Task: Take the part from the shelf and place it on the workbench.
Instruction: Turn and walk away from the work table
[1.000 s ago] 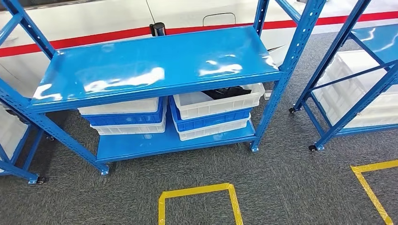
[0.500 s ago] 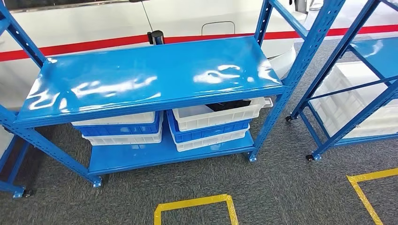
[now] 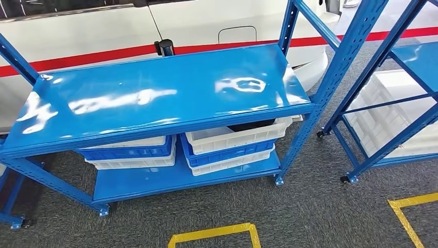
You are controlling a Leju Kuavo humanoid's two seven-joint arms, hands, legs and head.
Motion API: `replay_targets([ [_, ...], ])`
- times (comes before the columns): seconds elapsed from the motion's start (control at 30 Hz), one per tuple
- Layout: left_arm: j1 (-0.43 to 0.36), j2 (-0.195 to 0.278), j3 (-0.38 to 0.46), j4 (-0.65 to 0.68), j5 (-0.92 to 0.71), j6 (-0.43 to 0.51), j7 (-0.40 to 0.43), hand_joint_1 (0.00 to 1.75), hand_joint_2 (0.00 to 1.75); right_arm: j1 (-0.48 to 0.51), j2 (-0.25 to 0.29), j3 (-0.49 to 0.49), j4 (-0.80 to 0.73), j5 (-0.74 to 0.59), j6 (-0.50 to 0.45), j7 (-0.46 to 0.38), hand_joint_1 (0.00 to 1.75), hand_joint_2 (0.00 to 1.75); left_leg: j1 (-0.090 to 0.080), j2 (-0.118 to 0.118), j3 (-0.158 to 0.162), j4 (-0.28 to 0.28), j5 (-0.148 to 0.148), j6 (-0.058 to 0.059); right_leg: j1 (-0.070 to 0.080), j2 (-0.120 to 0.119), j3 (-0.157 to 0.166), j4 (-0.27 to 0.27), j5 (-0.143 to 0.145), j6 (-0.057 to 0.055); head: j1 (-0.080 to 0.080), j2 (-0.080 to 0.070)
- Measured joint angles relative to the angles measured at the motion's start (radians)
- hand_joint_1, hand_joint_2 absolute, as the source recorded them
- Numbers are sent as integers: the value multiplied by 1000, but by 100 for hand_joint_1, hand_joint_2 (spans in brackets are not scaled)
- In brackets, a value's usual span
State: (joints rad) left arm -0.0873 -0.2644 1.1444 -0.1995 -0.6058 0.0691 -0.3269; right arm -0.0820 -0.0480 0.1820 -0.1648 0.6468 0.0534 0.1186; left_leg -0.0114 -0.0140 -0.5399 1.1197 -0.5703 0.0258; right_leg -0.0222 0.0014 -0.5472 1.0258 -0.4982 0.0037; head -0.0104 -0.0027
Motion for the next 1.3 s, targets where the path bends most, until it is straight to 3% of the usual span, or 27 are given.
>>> replay_targets([
  [0.1, 1, 0, 0, 0, 1, 5, 1, 0, 0, -3, -1, 0, 0, 1, 0, 0, 0, 0, 15, 5, -100, 135, -40, -18, 0, 0, 14, 0, -13, -10, 0, 0],
  [0.17, 2, 0, 0, 1, 2, 17, 6, 0, 0, -2, -1, 0, 0, 5, 1, 0, 0, 0, 22, 8, -138, 147, -37, -23, -1, 1, 28, 0, -23, -8, 0, 0],
  [0.2, 3, 0, 0, 1, 3, 23, 9, 0, 0, -2, -1, 0, 0, 6, 2, 0, 0, 0, 25, 10, -146, 123, -12, -24, -2, 2, 39, 0, -31, -6, 0, 0],
  [0.27, 3, 0, 0, 1, 4, 32, 15, 0, 0, -3, 0, 0, 0, 9, 4, 1, 0, 0, 26, 11, -129, 13, 83, -19, -5, 4, 59, -1, -47, 2, 0, 0],
  [0.33, 3, 1, 0, 1, 6, 35, 18, 0, 0, -7, 1, 0, 0, 9, 6, 1, 0, 0, 18, 12, -113, -57, 125, -8, -4, 5, 64, -3, -59, 13, 0, 0],
  [0.4, 4, 1, 1, 2, 6, 37, 20, 0, 0, -10, 2, 0, 0, 10, 6, 2, 0, 0, 9, 11, -108, -65, 123, 4, 0, 5, 64, -7, -67, 26, 1, 0],
  [0.43, 4, 0, 1, 2, 6, 41, 20, 0, 0, -11, 2, 0, 0, 12, 6, 3, 0, 0, 11, 9, -100, -75, 135, 10, 2, 4, 67, -9, -72, 31, 1, 0],
  [0.5, 3, -2, 1, 3, 6, 48, 22, 0, 0, -13, 2, 0, -1, 21, 8, 7, 0, 0, 13, 7, -84, -96, 145, 21, 3, 1, 64, 15, -89, 36, 2, 0],
  [0.53, 1, -2, 1, 3, 6, 51, 23, 0, 0, -15, 2, 0, -1, 26, 9, 9, 0, 0, 14, 6, -76, -105, 147, 27, 3, 0, 47, 54, -107, 34, 2, 0],
  [0.63, -2, -3, 1, 3, 6, 54, 24, 0, 0, -12, 1, 0, -1, 35, 12, 12, 0, 0, 10, -9, -68, -109, 141, 37, 3, 0, -66, 237, -163, 31, 3, 0],
  [0.67, -2, -3, 1, 3, 5, 53, 25, 0, 0, -10, 0, 0, -1, 36, 12, 12, 0, 0, 9, -18, -66, -109, 139, 38, 3, 0, -93, 263, -160, 37, 2, 0],
  [0.7, -1, -4, 1, 3, 4, 51, 25, 0, 0, -9, 0, 0, -1, 37, 12, 13, 0, 0, 9, -29, -64, -109, 137, 37, 3, 1, -98, 248, -139, 46, 2, 0],
  [0.77, -1, -4, 0, 4, 1, 47, 25, 0, 0, -7, 0, 0, -1, 38, 12, 13, 0, 0, 8, -52, -60, -107, 133, 32, -1, 21, -61, 126, -69, 63, 3, 0],
  [0.8, -1, -4, 0, 4, 0, 45, 24, 0, 0, -7, 0, 0, -1, 38, 12, 13, 0, 0, 6, -63, -59, -102, 129, 28, -3, 39, -40, 65, -38, 64, 4, 0],
  [0.87, -1, -3, 0, 4, -2, 42, 23, 0, 0, -5, 0, 0, -1, 37, 12, 13, 0, 0, 3, -82, -60, -96, 121, 17, -3, 60, -17, 3, -9, 49, 4, 0],
  [0.93, 1, -1, 0, 4, -3, 40, 23, 0, 0, -6, 2, 0, -1, 37, 12, 13, 0, 0, 4, -95, -62, -94, 118, 8, -2, 45, -9, 1, -5, 28, 5, 0],
  [0.97, 2, 0, 0, 4, -4, 39, 22, 0, 0, -7, 2, 0, -1, 37, 12, 13, 0, 0, 4, -88, -65, -88, 114, 4, -5, 37, -4, -1, -3, 22, 4, 0],
  [1.03, 1, 2, 0, 4, -6, 39, 22, 0, 0, -7, 4, 0, -1, 37, 12, 11, 0, 0, 6, -43, -90, -30, 79, -8, -12, 18, 4, -3, -2, 11, -2, 0],
  [1.1, 0, 3, -1, 4, -8, 39, 22, 0, 0, -3, 2, 0, -1, 37, 12, 11, 0, 0, 13, -3, -151, 93, 18, -22, -9, -5, 9, -3, -7, 3, -8, 0],
  [1.17, 0, 4, -1, 4, -9, 43, 23, 0, 0, -1, 2, 0, -1, 40, 12, 11, 0, 0, 22, 8, -204, 183, -8, -30, -8, -28, 13, -3, -12, 0, -8, 0],
  [1.2, 1, 5, -1, 4, -9, 46, 24, 0, 0, -1, 2, 0, -1, 41, 12, 11, 0, 0, 26, 11, -207, 180, 6, -32, -8, -39, 15, -3, -15, 1, -8, 0],
  [1.23, 1, 5, -1, 4, -10, 48, 25, 0, 0, -1, 3, -1, -1, 42, 12, 11, 0, 0, 28, 18, -186, 135, 37, -33, -10, -48, 19, -3, -19, 3, -8, 0],
  [1.3, 0, 7, -1, 4, -10, 49, 26, 0, 0, -3, 5, -2, -1, 43, 12, 11, 0, 0, 27, 54, -119, 4, 100, -29, -9, -66, 30, -4, -28, 13, -9, 0],
])
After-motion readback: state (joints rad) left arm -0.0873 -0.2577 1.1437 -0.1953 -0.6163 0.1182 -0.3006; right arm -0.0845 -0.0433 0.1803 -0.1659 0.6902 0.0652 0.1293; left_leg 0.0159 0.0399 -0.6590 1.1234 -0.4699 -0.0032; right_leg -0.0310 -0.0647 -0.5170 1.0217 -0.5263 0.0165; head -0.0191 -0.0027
